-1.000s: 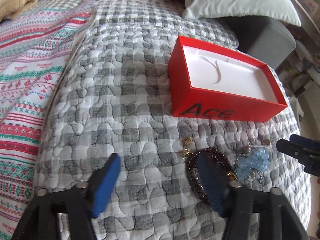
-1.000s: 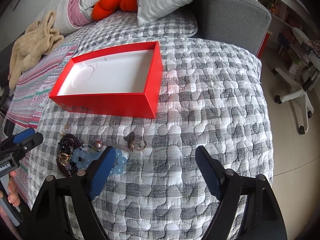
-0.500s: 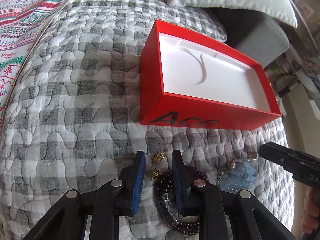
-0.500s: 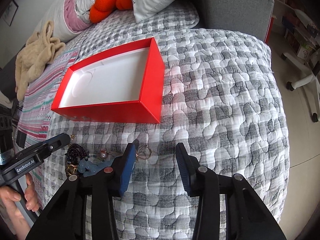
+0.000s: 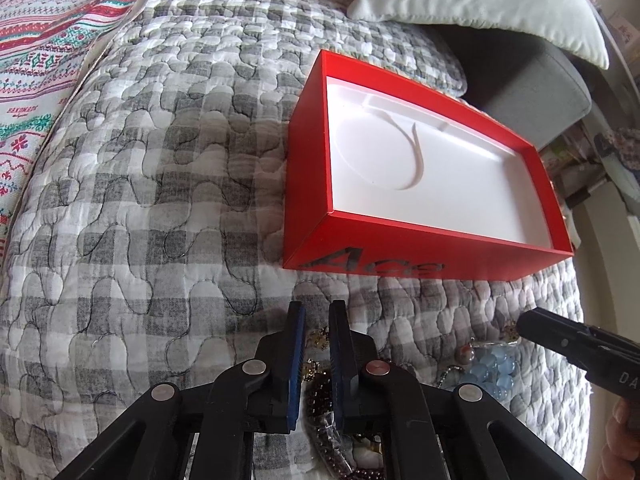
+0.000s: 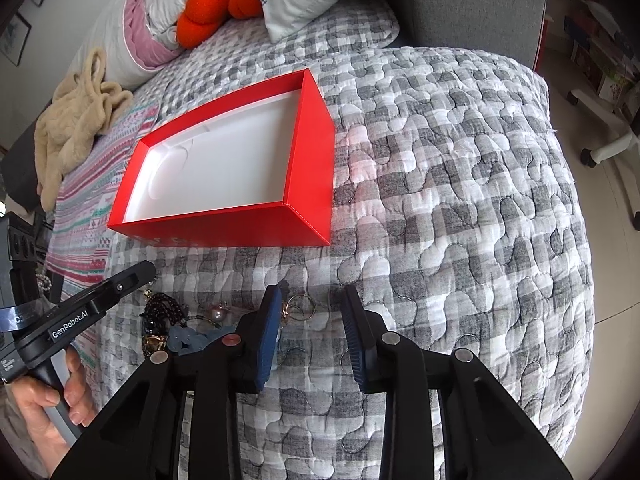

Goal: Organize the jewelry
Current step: 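Grasp a small gold earring with the left gripper while the right gripper grasps a silver ring, then lower the earring into the red box with the left gripper while the right gripper drops the ring in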

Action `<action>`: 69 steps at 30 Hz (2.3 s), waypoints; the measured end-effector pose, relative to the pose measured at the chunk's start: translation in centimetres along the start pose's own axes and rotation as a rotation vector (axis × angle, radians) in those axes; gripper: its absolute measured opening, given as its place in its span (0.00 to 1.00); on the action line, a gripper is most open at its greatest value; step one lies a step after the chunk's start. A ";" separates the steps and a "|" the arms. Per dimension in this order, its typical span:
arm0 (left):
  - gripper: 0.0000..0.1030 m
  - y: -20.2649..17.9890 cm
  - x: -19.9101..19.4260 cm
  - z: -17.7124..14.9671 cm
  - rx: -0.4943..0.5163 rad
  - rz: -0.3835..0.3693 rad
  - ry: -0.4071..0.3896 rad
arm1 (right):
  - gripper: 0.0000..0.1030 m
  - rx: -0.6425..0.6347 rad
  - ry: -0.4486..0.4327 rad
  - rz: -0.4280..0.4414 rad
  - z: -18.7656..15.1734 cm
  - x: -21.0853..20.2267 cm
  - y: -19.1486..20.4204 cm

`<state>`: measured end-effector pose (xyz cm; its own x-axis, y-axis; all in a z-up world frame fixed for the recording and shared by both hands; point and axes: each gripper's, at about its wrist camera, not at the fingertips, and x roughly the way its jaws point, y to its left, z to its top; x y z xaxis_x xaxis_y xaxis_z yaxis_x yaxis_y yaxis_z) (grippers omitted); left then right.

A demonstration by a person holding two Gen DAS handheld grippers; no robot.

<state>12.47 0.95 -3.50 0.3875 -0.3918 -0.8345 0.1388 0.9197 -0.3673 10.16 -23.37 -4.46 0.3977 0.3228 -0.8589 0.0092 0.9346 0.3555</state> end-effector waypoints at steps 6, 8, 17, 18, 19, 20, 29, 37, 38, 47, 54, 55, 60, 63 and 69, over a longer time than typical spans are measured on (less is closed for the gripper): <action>0.06 0.6 -0.5 -0.1 -0.022 -0.018 -0.003 | 0.30 -0.007 0.006 -0.012 0.1 0.9 0.9; 0.06 0.6 -0.5 -0.2 -0.022 -0.018 -0.004 | 0.21 -0.024 0.006 -0.040 0.0 1.0 1.3; 0.05 -0.7 -2.2 -0.1 -0.010 -0.036 -0.039 | 0.20 -0.038 -0.021 -0.054 0.3 0.3 2.0; 0.05 -0.9 -2.5 -0.1 -0.007 -0.037 -0.047 | 0.20 -0.039 -0.029 -0.055 0.3 0.0 2.0; 0.05 -1.1 -2.9 -0.1 -0.004 -0.042 -0.055 | 0.20 -0.039 -0.037 -0.052 0.4 -0.4 2.1; 0.05 -1.4 -3.3 0.0 -0.002 -0.051 -0.063 | 0.20 -0.038 -0.044 -0.047 0.4 -0.8 2.1; 0.05 -3.4 -5.6 1.5 0.026 -0.111 -0.177 | 0.20 -0.056 -0.181 0.050 1.4 -4.7 3.8; 0.06 -4.1 -2.1 2.3 0.097 -0.021 -0.208 | 0.20 -0.071 -0.210 0.043 3.5 -2.8 4.1; 0.06 -4.3 -1.9 2.3 0.114 -0.010 -0.213 | 0.20 -0.069 -0.213 0.045 3.6 -2.6 4.0; 0.07 -3.9 -1.3 2.7 0.144 0.018 -0.224 | 0.20 -0.073 -0.215 0.039 4.4 -1.1 3.5; 0.39 -4.3 -2.7 2.2 0.179 0.000 -0.232 | 0.21 -0.079 -0.218 0.061 4.4 -1.1 3.6; 0.42 -4.3 -2.9 2.1 0.184 0.001 -0.230 | 0.21 -0.079 -0.221 0.060 4.4 -1.3 3.6; 0.61 -4.2 -4.2 1.1 0.184 -0.003 -0.228 | 0.29 -0.079 -0.254 0.090 4.0 -3.3 3.5; 0.75 -3.6 -5.1 0.3 0.151 -0.006 -0.226 | 0.40 -0.077 -0.263 0.091 3.5 -4.3 3.4; 0.84 -1.9 -5.0 -1.7 0.074 0.026 -0.160 | 0.56 -0.062 -0.227 0.061 1.8 -4.9 3.0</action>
<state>8.72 1.11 0.71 0.5309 -0.3643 -0.7651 0.1916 0.9311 -0.3104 9.92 -22.40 1.54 0.5915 0.3439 -0.7293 -0.0750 0.9240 0.3749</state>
